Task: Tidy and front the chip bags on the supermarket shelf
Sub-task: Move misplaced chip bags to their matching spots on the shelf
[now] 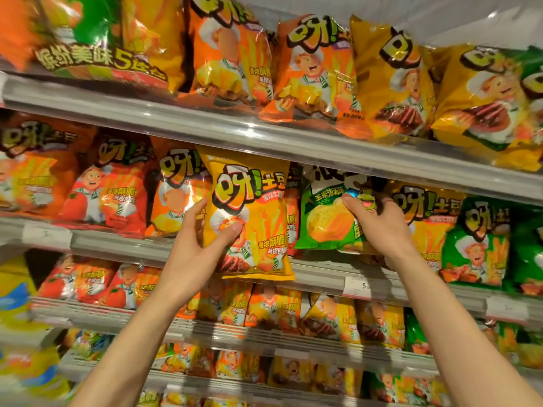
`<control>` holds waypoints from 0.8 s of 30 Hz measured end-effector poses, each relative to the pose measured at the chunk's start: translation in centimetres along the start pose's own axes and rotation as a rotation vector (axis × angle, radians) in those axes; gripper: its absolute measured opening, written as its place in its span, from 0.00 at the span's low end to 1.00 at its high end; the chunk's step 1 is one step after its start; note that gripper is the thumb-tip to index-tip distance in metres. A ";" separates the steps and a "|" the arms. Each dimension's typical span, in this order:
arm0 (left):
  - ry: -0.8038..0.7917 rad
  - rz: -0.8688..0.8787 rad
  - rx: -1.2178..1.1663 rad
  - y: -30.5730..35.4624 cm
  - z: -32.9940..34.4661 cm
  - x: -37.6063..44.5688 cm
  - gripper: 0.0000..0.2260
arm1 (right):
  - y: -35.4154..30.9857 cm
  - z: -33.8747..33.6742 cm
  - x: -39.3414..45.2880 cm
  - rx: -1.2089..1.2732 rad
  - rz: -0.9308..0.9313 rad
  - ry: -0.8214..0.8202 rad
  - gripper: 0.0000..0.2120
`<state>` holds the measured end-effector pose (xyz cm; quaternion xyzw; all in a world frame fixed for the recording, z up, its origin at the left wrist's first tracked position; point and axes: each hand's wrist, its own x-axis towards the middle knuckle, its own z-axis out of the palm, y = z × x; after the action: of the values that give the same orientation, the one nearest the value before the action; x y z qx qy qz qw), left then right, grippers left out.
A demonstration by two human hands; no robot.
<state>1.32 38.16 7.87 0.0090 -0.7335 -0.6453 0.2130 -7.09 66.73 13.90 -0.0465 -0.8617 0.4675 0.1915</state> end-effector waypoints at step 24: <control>-0.232 0.144 0.192 1.1 13.5 2.8 0.23 | 9.2 -11.8 -8.1 0.039 0.095 0.137 0.46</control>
<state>-5.34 50.23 8.71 -0.0977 -0.8103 -0.5520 0.1707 3.90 79.06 9.73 -0.1156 -0.8340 0.4887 0.2284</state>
